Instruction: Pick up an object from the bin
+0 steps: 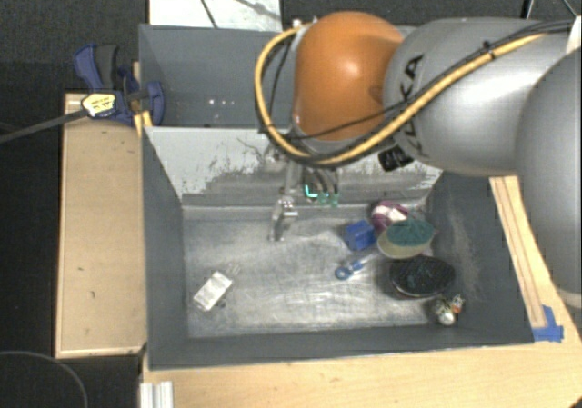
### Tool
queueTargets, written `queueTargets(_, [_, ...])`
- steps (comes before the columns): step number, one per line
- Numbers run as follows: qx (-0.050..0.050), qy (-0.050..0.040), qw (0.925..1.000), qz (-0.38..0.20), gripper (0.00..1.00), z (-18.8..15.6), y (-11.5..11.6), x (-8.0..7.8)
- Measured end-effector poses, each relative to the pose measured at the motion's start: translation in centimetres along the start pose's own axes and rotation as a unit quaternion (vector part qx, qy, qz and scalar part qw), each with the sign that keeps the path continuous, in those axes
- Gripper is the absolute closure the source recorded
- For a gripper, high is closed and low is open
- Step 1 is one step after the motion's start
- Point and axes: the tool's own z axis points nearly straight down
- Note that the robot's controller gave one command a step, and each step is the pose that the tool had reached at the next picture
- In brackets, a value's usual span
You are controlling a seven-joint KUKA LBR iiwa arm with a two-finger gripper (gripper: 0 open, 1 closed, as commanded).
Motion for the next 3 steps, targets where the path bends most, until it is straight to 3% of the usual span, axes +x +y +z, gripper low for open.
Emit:
queueTargets(1, [0.000, 0.0012, 0.9989, -0.048, 0.00, 6.4, 4.1, 6.3])
queueTargets(2, [0.001, -0.0009, 0.9798, -0.200, 0.00, 11.5, 5.0, 10.2])
queueTargets(3, [0.000, -0.0028, 0.9805, -0.196, 1.00, 11.3, 5.0, 10.0])
